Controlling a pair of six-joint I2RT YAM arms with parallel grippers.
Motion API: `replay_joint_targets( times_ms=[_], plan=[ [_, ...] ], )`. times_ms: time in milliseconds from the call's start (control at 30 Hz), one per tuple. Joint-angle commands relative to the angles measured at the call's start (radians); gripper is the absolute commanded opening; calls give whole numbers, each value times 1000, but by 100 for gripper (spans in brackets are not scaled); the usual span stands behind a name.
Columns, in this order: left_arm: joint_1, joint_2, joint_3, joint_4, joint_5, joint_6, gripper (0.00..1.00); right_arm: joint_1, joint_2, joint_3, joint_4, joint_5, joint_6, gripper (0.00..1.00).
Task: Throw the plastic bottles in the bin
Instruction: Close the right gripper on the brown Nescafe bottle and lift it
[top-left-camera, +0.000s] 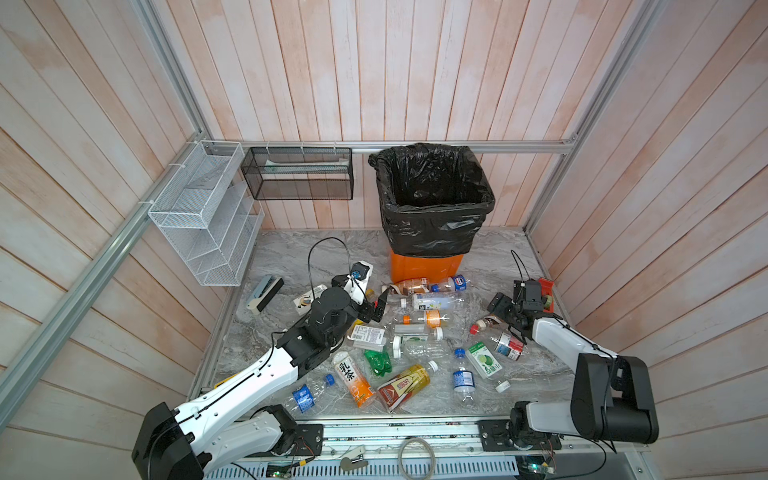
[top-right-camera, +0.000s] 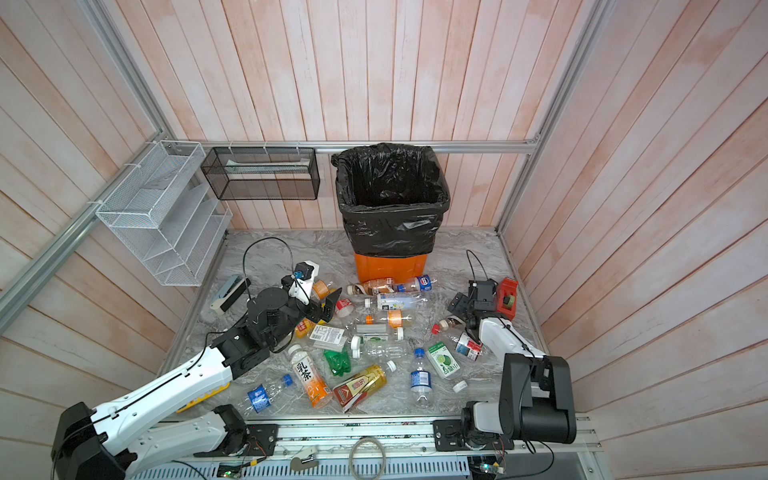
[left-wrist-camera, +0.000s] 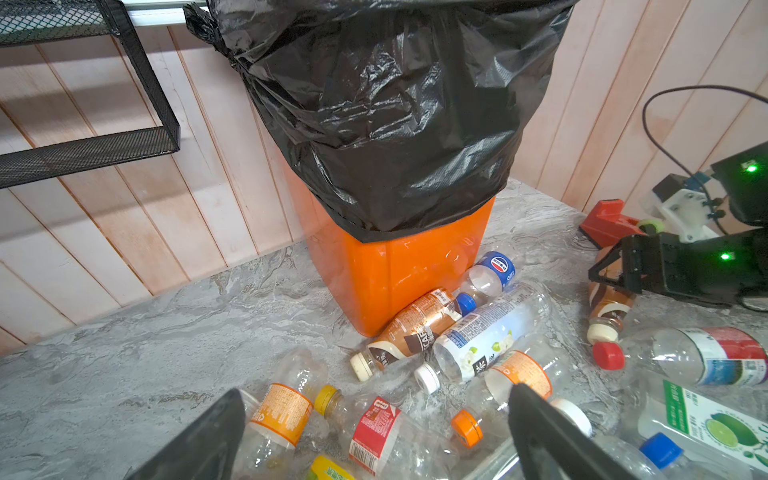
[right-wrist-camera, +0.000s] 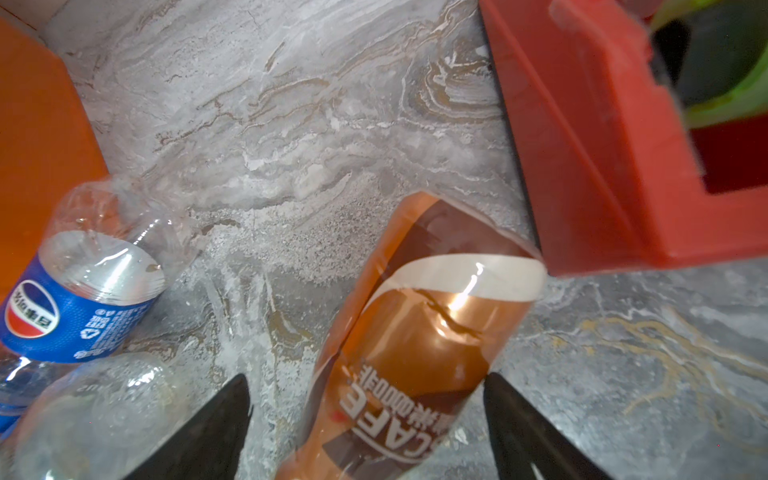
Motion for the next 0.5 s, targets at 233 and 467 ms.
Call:
replay_joint_targets(
  times_ms=[233,467],
  plan=[
    [3,-10,-25,12,23,-29,99,-4,124,71,42,-74,-23,77],
    [5,-15,-36,7,14,-55,100,-5,180,99,66,-96,-20,72]
  ],
)
